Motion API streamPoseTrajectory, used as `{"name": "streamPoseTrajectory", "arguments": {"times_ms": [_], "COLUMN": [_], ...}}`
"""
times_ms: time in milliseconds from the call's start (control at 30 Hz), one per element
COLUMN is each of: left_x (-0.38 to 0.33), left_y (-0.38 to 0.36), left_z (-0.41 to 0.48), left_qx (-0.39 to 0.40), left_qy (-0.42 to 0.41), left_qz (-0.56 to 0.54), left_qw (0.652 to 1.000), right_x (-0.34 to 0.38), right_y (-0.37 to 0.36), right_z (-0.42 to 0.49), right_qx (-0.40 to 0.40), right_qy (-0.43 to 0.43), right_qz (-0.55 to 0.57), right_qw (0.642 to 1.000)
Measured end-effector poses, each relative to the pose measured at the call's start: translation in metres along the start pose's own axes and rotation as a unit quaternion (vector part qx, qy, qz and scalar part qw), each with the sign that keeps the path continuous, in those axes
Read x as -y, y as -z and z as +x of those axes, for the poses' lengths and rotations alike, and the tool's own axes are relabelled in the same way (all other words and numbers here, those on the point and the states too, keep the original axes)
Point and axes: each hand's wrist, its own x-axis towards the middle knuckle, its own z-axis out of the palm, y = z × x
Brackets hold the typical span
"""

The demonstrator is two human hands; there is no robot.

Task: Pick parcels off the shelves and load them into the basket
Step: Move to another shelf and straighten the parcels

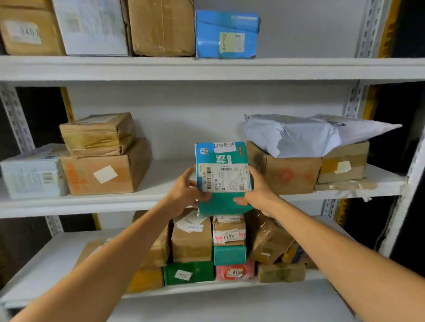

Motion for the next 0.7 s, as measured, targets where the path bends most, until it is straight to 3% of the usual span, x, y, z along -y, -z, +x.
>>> {"name": "streamPoseTrajectory", "arguments": {"times_ms": [367, 533, 700], "left_x": [0.059, 0.092, 0.104], "left_y": [-0.078, -0.093, -0.114], "left_z": [-0.051, -0.066, -0.064], "left_qx": [0.029, 0.032, 0.103], "left_qy": [-0.016, 0.003, 0.034], "left_qz": [-0.053, -0.087, -0.065], "left_qw": [0.998, 0.996, 0.992], "right_x": [-0.049, -0.068, -0.108], "right_y": [0.048, 0.05, 0.049], "right_z": [-0.087, -0.101, -0.131], "right_qx": [0.005, 0.051, -0.012], "right_qy": [-0.048, -0.08, -0.117], "right_qz": [-0.064, -0.082, -0.046], "right_qw": [0.997, 0.992, 0.992]}}
